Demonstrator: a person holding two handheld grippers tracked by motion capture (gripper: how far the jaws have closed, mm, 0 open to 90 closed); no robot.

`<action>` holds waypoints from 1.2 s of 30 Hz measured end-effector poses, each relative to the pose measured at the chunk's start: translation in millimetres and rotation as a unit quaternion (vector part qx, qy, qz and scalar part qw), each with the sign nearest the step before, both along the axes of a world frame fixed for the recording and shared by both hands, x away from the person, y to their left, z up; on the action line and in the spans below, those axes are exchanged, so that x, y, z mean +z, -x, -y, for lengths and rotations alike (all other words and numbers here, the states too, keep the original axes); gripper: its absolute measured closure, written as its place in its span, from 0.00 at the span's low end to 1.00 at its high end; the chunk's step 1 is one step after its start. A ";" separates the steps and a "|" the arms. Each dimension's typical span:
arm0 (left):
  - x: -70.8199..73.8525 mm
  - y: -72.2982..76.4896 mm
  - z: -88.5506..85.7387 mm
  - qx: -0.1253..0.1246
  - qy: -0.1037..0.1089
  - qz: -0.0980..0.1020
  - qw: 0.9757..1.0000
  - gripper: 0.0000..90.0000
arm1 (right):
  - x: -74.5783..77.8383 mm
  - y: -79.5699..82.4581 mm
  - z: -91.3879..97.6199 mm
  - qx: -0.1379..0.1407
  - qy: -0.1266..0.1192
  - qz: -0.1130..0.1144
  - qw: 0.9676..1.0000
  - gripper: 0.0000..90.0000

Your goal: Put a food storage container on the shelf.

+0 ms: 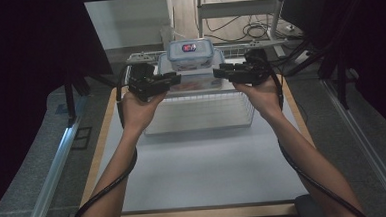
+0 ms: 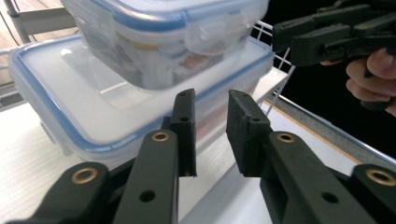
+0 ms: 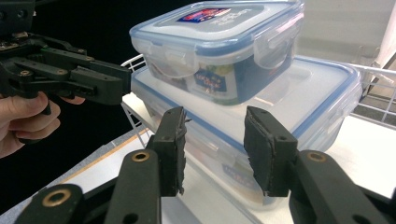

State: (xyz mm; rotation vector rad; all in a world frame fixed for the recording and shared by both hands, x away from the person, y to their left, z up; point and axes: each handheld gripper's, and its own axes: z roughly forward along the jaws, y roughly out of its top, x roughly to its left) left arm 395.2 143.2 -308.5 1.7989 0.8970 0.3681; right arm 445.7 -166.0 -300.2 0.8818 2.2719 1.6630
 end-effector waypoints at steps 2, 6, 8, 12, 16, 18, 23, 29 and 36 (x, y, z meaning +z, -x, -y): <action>-1.9 2.9 1.0 -0.002 -0.004 0.002 1.000 0.78 | -1.2 1.7 0.9 0.001 0.001 0.001 1.000 0.63; -6.5 9.0 2.2 -0.008 -0.009 0.008 1.000 0.75 | -3.9 5.2 2.9 0.003 0.004 0.000 1.000 0.61; -8.9 12.3 2.4 -0.010 -0.011 0.010 1.000 0.73 | -5.2 7.0 4.0 0.004 0.005 0.000 1.000 0.59; -14.8 20.2 2.4 -0.012 -0.013 0.017 1.000 0.66 | -8.2 11.4 6.5 0.007 0.005 -0.001 1.000 0.56; -22.1 27.6 1.8 -0.016 -0.015 0.021 1.000 0.59 | -13.1 17.1 7.9 0.009 0.018 0.005 1.000 0.52; -26.0 30.7 1.7 -0.017 -0.016 0.023 0.999 0.55 | -16.1 20.5 8.4 0.010 0.024 0.008 1.000 0.49; -34.5 38.7 2.4 -0.018 -0.028 0.028 0.999 0.43 | -23.2 31.0 10.0 0.013 0.040 0.016 0.999 0.44; -47.2 49.6 3.8 -0.022 -0.030 0.029 0.999 0.32 | -34.1 45.2 11.8 0.024 0.062 0.023 0.998 0.38; -71.3 64.2 5.9 -0.026 -0.025 0.017 0.999 0.24 | -53.3 64.9 14.0 0.029 0.072 0.023 0.997 0.28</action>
